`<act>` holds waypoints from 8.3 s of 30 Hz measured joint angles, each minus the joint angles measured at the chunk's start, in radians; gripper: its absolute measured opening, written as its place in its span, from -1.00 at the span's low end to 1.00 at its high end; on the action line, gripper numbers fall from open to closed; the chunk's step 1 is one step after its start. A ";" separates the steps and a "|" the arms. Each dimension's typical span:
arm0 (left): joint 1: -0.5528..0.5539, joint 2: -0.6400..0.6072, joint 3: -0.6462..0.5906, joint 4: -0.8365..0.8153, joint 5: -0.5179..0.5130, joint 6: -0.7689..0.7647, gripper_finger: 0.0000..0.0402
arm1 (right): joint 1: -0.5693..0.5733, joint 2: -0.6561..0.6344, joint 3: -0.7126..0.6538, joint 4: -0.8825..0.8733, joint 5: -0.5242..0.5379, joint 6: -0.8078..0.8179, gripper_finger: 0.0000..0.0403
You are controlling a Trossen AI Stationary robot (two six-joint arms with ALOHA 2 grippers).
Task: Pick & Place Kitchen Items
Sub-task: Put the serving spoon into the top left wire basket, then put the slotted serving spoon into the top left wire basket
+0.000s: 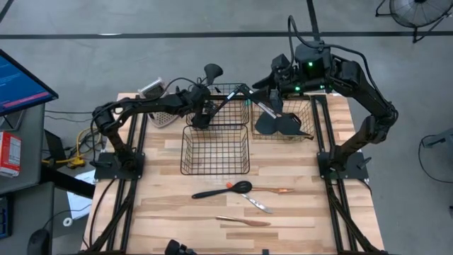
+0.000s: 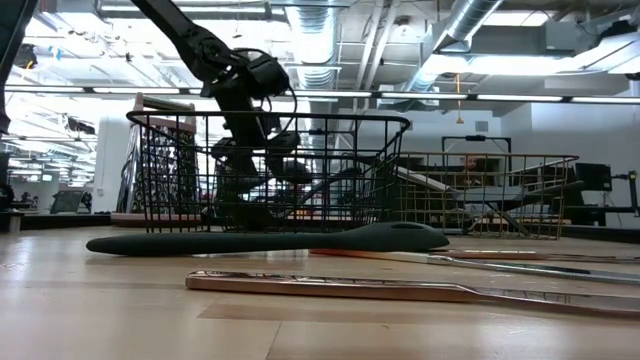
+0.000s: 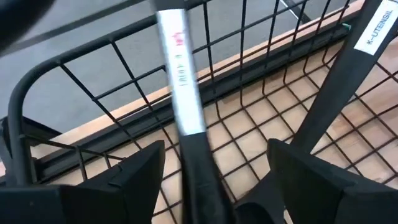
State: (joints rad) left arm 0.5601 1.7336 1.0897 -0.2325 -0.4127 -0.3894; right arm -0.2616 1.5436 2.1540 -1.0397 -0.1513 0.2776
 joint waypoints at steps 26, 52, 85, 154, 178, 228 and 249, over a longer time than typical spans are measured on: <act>0.010 -0.058 -0.010 -0.001 0.126 -0.043 -1.00 | 0.020 0.000 0.000 0.000 0.000 -0.016 0.24; -0.009 -0.108 -0.006 0.075 0.200 0.285 0.23 | 0.080 0.000 0.000 0.000 -0.001 -0.016 0.24; 0.036 -0.002 -0.006 0.028 0.211 0.069 -1.00 | 0.091 0.000 0.000 0.000 0.007 -0.008 0.24; -0.354 -1.099 -0.005 0.031 0.526 0.008 -0.01 | 0.635 0.073 -0.858 0.305 0.107 0.219 0.24; -0.353 -1.113 -0.005 0.014 0.611 0.019 -0.01 | 0.566 0.283 -0.858 0.323 0.212 0.317 0.70; -1.134 -0.248 -0.316 -0.046 0.058 -0.191 0.34 | 0.613 -0.421 -0.751 -0.062 0.411 0.105 0.58; -1.150 -0.319 -0.318 -0.091 -0.040 -0.455 0.34 | 0.647 -0.428 -0.751 -0.097 0.442 0.140 0.58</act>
State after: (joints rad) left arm -0.5899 1.4148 0.7719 -0.3233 -0.4523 -0.8440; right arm 0.3859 1.1158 1.4029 -1.1370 0.2907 0.4176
